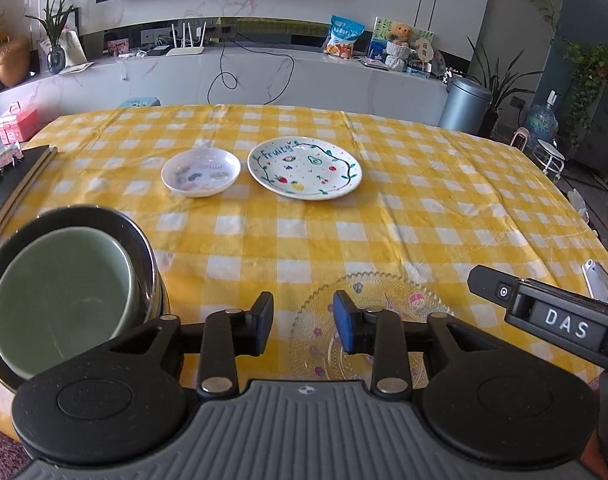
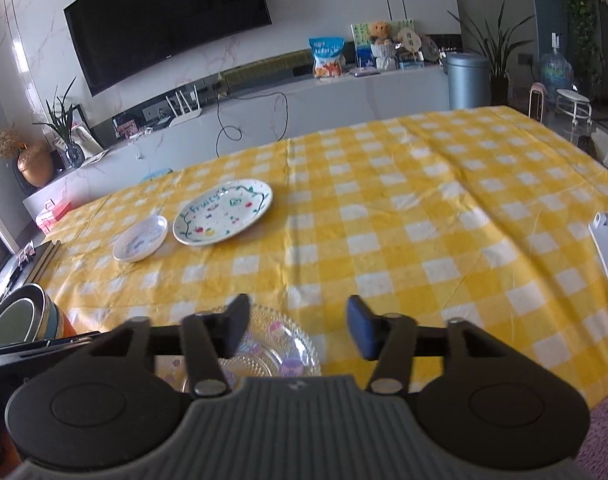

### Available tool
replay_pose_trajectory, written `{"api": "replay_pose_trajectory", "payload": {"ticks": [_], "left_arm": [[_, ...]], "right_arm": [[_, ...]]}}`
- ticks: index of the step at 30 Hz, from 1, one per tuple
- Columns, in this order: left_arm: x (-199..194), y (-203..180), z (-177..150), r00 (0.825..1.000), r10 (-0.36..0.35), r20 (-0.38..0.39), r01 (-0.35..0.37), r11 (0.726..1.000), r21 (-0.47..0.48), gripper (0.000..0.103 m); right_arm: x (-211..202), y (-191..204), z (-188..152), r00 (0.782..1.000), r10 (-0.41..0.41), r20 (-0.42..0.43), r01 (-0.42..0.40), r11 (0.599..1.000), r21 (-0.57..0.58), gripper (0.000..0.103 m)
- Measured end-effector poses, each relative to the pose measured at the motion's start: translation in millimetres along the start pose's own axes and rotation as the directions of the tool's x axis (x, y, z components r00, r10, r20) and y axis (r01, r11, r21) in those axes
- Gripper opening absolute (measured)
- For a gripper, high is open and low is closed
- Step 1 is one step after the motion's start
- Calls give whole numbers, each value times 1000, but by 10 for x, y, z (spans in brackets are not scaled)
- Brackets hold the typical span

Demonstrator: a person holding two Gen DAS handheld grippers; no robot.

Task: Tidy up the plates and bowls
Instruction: 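Lower the glass plate onto the tablecloth and open both grippers, then reach both grippers to the rim of the white 'Fruity' plate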

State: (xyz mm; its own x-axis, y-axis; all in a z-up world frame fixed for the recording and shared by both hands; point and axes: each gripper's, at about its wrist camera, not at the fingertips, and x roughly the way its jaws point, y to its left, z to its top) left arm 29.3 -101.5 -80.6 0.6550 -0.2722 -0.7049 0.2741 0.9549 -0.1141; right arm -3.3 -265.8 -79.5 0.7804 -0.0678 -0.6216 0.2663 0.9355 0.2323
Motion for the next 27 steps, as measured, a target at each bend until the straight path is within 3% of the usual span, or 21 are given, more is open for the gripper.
{"api": "replay_pose_trajectory", "payload": {"ticks": [8,17,27], "left_arm": [[65,41,223,1000,-5,17,5,1000,-8,61],[223,141,464,999,22,47,-18,996,-83,62],[546,224,659,998,54,25,-49,983,-176,62]], "right_arm": [[66,15,130,1000,8,18,-8,1000,5,73],[294,-27,302,998,57,2,-57,996,66,73],[681,-15,477,997,76,-32,-72,989,127,73]]}}
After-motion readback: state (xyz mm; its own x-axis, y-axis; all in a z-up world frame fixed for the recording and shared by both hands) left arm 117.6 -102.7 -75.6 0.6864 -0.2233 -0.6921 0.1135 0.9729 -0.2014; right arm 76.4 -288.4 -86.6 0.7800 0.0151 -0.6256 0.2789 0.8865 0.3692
